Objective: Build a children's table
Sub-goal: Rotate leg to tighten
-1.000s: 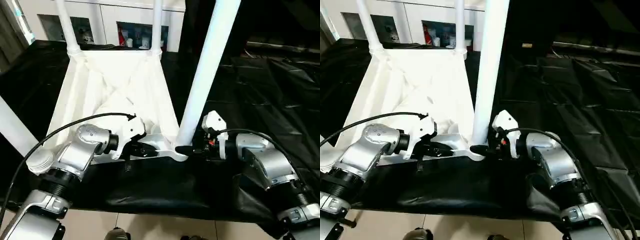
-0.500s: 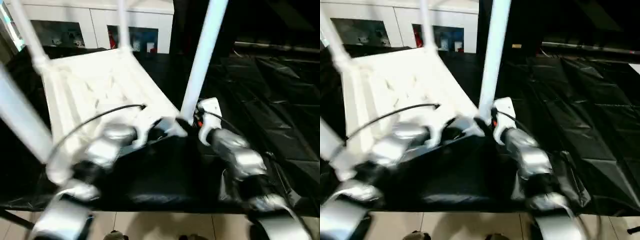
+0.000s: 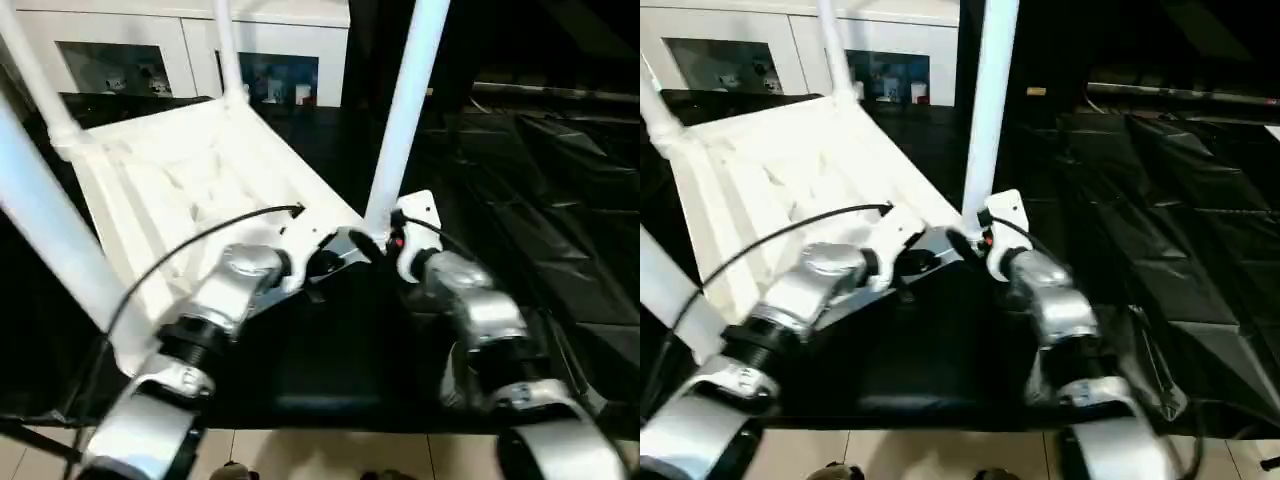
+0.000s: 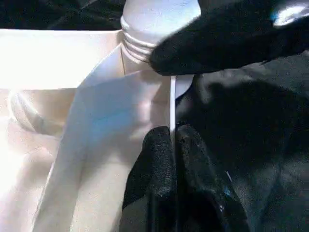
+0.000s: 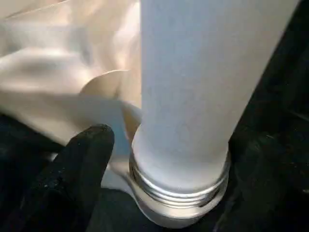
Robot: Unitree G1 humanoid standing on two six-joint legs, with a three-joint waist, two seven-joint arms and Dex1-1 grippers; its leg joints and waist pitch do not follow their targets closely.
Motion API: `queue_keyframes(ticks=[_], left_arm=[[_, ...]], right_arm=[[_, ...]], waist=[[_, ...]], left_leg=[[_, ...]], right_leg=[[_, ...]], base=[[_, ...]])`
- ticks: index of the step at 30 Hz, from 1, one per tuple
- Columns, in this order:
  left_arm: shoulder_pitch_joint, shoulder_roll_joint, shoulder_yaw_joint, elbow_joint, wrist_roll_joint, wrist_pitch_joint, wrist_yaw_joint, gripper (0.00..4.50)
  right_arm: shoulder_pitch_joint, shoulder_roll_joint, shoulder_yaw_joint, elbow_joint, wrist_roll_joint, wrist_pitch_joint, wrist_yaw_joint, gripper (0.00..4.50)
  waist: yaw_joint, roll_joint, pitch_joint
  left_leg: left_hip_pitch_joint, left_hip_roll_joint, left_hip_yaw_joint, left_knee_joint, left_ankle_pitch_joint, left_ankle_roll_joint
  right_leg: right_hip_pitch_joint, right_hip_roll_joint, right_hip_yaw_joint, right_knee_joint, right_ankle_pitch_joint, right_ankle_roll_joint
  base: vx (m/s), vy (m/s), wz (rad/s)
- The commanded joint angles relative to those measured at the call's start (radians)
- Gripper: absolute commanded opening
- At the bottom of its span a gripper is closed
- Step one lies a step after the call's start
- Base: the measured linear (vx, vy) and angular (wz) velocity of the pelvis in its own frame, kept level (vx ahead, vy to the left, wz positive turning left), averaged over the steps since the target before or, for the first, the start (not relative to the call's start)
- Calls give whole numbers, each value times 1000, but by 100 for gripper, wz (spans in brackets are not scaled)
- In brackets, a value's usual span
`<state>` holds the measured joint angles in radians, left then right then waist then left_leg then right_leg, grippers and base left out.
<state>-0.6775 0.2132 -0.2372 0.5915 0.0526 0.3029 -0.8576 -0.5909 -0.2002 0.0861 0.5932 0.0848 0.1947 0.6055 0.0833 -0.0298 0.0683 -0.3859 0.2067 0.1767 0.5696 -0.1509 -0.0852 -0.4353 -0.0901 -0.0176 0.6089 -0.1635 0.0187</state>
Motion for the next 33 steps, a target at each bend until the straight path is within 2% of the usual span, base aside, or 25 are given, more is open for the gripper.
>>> queue_keyframes(ticks=[1, 3, 4, 5, 6, 11, 14, 15, 19, 22, 30, 32, 33], left_arm=[[16, 12, -17, -32, -42, -40, -88, 0], [34, 56, -23, -64, -65, -66, -183, 0], [34, 56, -23, -64, -65, -66, -183, 0], [44, 83, -29, -80, -74, -88, -234, 0], [45, 85, -29, -82, -76, -90, -239, 0], [84, 160, -40, -164, -125, -77, -389, 0], [91, 173, -39, -169, -128, -83, -407, 0], [92, 177, -39, -169, -126, -87, -410, 0], [94, 184, -38, -174, -123, -88, -415, 0], [99, 186, -40, -191, -128, -79, -423, 0], [101, 184, -40, -192, -123, -82, -430, 0], [103, 185, -40, -195, -123, -80, -429, 0], [104, 186, -40, -197, -123, -79, -429, 0]], right_arm=[[10, -25, 24, -43, 21, -7, 100, 401], [27, -81, 24, -95, 49, 9, 209, 401], [27, -81, 24, -95, 49, 9, 209, 401], [39, -114, 34, -130, 65, 27, 277, 401], [41, -117, 36, -134, 66, 28, 284, 401], [84, -203, 74, -240, 113, 76, 460, 401], [94, -219, 83, -255, 115, 79, 491, 401], [97, -224, 86, -258, 115, 79, 500, 376], [101, -227, 87, -266, 118, 79, 506, 362], [103, -221, 92, -277, 125, 90, 509, 324], [102, -210, 106, -270, 119, 91, 518, 269], [103, -210, 107, -270, 121, 92, 521, 235], [104, -210, 108, -271, 122, 94, 523, 235]], waist=[[3, -7, -58], [5, -10, -58], [6, -11, -59], [7, -7, -59], [9, -10, -58], [12, -11, -56], [12, -12, -56], [13, -15, -56], [15, -17, -57], [15, -16, -59], [20, -19, -65], [23, -19, -65], [25, -19, -66]], left_leg=[[9, 5, 6, -67, -299, 33], [10, 7, 7, -66, -287, 43], [10, 7, 6, -66, -283, 47], [11, 9, 8, -64, -272, 51], [12, 9, 9, -64, -267, 57], [11, 13, 9, -66, -268, 54], [13, 13, 10, -66, -266, 50], [12, 13, 10, -66, -267, 49], [13, 12, 10, -65, -252, 45], [13, 12, 10, -63, -240, 46], [14, 11, 12, -58, -203, 55], [14, 11, 12, -57, -202, 55], [15, 11, 12, -57, -202, 54]], right_leg=[[53, -24, 14, -84, -277, -162], [52, -24, 14, -79, -248, -179], [55, -23, 14, -77, -238, -180], [51, -24, 15, -75, -217, -191], [53, -23, 15, -74, -202, -197], [54, -26, 15, -71, -208, -206], [51, -26, 15, -72, -215, -209], [52, -27, 15, -72, -218, -207], [52, -28, 16, -70, -213, -207], [54, -28, 16, -68, -193, -212], [58, -28, 15, -60, -143, -229], [58, -28, 15, -59, -140, -231], [58, -28, 15, -58, -140, -231]], base=[[0, 0, 0], [0, 0, 0], [0, 0, 0], [0, 0, 0], [0, 0, 0], [0, 0, 0], [0, 0, 0], [0, 0, 0], [0, 0, 0], [0, 0, 0], [0, 0, 0], [0, 0, 0], [0, 0, 0]])
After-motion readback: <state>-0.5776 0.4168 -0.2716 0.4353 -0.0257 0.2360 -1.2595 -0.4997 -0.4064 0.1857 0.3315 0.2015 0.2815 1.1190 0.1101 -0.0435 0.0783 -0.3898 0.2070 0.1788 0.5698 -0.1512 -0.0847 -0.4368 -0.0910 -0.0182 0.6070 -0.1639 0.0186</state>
